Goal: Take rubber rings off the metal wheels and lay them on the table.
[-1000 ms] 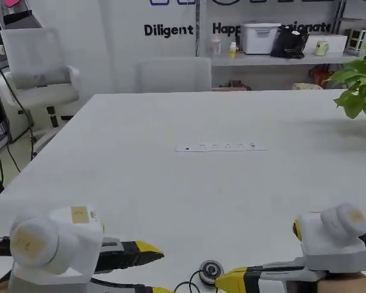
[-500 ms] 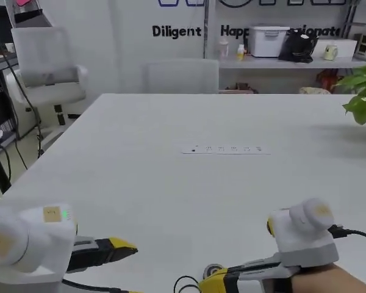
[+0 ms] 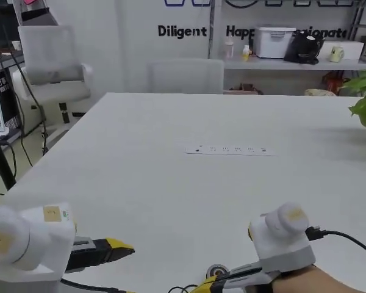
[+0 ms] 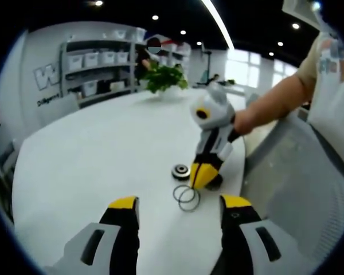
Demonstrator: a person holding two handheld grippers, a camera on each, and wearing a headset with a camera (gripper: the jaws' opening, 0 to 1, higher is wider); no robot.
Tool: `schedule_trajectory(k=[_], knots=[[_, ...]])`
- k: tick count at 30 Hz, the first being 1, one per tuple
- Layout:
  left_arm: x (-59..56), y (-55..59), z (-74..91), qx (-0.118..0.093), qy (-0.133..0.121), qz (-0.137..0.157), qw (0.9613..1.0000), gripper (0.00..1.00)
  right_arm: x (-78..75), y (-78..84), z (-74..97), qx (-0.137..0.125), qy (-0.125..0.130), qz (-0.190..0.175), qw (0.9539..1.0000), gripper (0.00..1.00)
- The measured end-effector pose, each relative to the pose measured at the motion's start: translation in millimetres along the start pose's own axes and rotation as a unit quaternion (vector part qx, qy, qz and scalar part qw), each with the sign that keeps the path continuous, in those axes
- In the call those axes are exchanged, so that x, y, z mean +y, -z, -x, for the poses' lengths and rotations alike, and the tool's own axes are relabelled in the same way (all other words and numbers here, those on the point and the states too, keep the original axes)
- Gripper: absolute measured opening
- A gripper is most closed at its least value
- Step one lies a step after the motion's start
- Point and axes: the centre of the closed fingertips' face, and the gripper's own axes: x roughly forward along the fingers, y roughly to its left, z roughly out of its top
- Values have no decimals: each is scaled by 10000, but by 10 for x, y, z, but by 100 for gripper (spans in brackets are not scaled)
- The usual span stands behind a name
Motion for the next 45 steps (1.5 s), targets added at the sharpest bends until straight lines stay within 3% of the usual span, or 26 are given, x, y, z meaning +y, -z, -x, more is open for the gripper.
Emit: schedule_trajectory(k=[7,19,26,34,45], knots=[[7,0,-5,-12,-11,0,10000,57,-33,55,-21,87,107,61,9999,0],[40,39,3,60,-20,32,10000,57,-63,91,28,87,227,178,9995,24],[54,27,-3,80,-16,16,10000,57,-35,-3,99,-94,234,250,9994,33],[92,-52,-53,43,-16,-37,10000,57,6,-153,233,-415,256,317,9983,36],[122,-195,-277,29,86,-187,9998,56,-139,-232,498,-649,518,372,9958,37]])
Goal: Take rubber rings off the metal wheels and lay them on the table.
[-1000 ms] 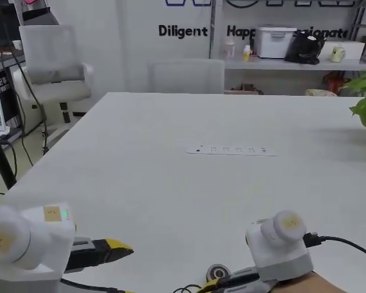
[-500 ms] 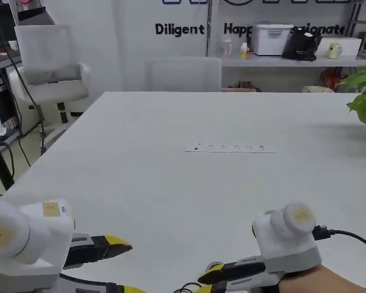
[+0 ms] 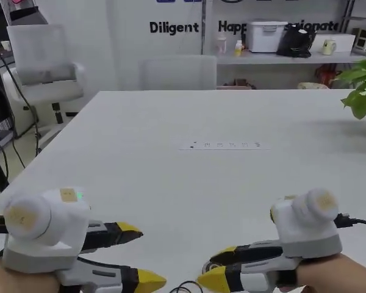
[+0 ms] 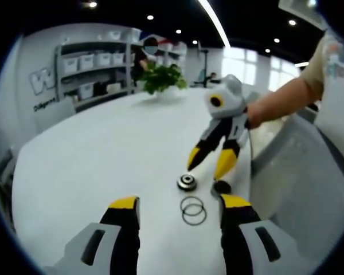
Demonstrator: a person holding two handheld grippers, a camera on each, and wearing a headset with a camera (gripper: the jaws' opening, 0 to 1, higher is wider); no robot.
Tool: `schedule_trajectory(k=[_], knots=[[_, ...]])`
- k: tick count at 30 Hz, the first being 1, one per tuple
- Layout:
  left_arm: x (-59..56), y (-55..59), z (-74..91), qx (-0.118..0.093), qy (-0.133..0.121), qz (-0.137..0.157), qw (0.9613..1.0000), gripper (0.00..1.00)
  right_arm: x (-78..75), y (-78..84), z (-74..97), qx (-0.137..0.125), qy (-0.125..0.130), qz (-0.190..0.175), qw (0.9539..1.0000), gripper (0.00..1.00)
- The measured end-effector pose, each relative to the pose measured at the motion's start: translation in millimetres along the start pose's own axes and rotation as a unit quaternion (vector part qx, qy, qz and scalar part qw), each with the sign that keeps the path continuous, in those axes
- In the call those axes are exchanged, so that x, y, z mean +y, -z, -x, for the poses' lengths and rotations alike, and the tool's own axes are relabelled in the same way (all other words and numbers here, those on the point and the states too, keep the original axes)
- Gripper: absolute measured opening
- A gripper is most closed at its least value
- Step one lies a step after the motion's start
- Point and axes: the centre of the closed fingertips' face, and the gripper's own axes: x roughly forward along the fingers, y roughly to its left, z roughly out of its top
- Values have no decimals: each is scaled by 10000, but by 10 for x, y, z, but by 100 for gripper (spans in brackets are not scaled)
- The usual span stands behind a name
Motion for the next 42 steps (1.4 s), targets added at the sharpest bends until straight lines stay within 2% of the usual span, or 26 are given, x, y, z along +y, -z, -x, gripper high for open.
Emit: schedule_trajectory(k=[6,10,16,24,33,42], knots=[[-4,-29,-144,26,96,-11,10000,56,-105,-29,107,-89,140,-41,9999,37],[-6,-4,-235,100,161,-40,9998,56,-197,-14,156,-112,245,-39,9996,38],[-2,37,-360,177,203,-15,9996,55,-307,67,177,-62,403,-51,9992,38],[-40,88,-563,309,320,-47,9990,53,-470,183,149,60,625,121,9980,37],[-125,138,-755,393,453,-74,9982,49,-511,346,112,249,687,380,9966,35],[-175,180,-899,460,524,11,9976,43,-517,406,54,343,702,645,9949,28]])
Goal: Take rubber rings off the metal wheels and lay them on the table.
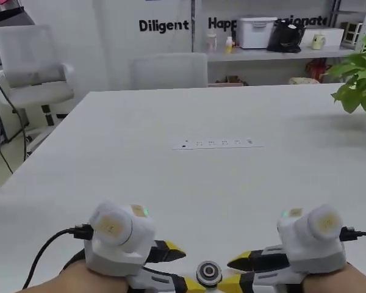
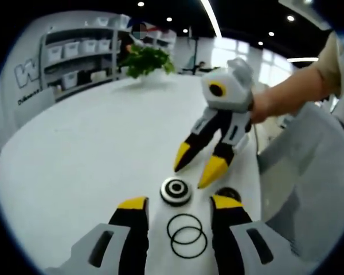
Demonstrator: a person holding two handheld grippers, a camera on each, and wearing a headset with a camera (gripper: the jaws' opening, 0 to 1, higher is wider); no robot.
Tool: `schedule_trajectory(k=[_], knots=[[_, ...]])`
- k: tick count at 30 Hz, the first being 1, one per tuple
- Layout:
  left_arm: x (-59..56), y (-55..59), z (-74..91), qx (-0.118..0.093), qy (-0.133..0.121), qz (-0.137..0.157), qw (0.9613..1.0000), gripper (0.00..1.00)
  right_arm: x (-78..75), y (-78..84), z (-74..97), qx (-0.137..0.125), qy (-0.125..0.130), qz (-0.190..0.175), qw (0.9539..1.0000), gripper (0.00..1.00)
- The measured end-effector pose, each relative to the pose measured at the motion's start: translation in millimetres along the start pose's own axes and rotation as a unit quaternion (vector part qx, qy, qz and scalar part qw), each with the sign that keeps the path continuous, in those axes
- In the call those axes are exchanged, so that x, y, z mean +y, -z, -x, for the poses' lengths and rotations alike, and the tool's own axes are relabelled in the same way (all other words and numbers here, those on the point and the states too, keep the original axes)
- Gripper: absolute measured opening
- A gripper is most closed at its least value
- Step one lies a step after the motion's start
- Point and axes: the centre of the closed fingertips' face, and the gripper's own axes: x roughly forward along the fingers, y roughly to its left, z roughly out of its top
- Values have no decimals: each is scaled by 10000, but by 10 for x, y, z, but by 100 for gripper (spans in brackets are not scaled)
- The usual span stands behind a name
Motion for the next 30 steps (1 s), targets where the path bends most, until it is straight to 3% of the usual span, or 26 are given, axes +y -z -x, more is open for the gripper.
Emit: schedule_trajectory(k=[17,30], knots=[[-29,-11,-177,106,55,-94,9999,28,43,36,-61,4,-47,87,10000,24],[3,-17,-266,174,-79,-202,9996,18,55,-3,-71,-35,-55,141,9999,25]])
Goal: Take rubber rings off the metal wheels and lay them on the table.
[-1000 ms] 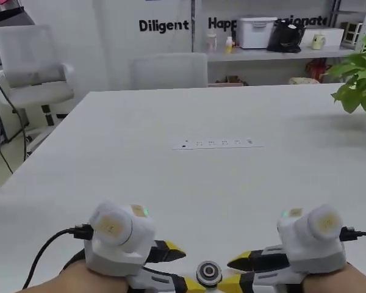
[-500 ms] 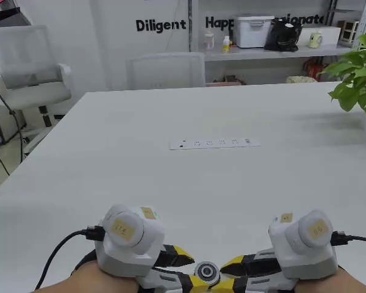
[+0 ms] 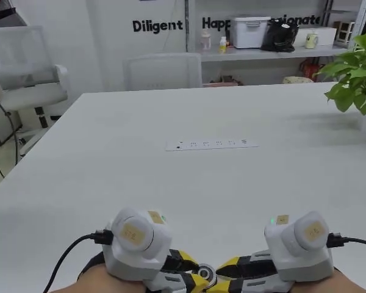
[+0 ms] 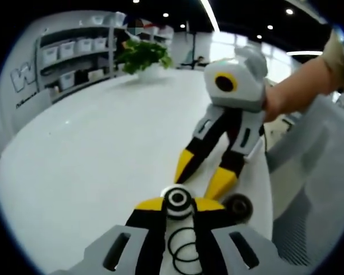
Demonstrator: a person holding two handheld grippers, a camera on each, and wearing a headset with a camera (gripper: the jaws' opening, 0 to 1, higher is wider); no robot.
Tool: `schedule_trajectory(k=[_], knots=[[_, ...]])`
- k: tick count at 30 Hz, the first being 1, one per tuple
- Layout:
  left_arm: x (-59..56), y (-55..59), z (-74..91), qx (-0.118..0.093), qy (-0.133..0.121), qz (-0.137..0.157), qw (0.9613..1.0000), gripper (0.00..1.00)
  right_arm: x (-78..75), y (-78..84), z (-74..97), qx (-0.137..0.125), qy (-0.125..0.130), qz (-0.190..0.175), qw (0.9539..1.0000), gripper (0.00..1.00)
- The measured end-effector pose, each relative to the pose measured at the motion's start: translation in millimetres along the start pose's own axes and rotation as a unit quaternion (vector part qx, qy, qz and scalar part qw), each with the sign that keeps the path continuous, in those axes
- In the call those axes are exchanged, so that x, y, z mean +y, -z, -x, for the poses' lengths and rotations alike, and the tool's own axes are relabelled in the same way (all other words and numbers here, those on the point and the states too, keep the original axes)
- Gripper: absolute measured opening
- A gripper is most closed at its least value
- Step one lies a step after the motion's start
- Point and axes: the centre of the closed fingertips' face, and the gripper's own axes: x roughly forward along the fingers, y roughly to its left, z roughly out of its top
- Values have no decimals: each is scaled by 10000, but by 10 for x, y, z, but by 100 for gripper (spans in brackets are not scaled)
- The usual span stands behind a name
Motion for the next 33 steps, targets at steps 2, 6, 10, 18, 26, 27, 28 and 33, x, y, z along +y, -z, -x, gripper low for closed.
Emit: schedule_trajectory(k=[2,6,10,18,26,27,28,33], knots=[[-18,-1,-11,3,-1,-101,9999,19,-1,-6,1,-7,6,13,10000,25],[-30,-1,-24,28,-69,-191,9998,19,3,-13,-4,-3,20,92,10000,27],[-1,-4,-29,31,-197,-165,9997,15,8,-21,-32,30,39,205,9998,28],[-6,-3,-58,38,-361,-151,9992,14,-10,-27,-99,129,143,516,9985,29],[-2,0,-44,-1,-420,-91,9991,14,-26,-24,-129,222,324,861,9955,26],[-3,1,-46,-5,-423,-90,9991,14,-25,-26,-127,213,310,858,9956,26],[-3,-2,-43,-12,-427,-87,9990,14,-26,-22,-121,211,313,855,9956,26],[-2,-4,-38,-27,-437,-68,9990,14,-29,-12,-75,193,347,783,9961,24]])
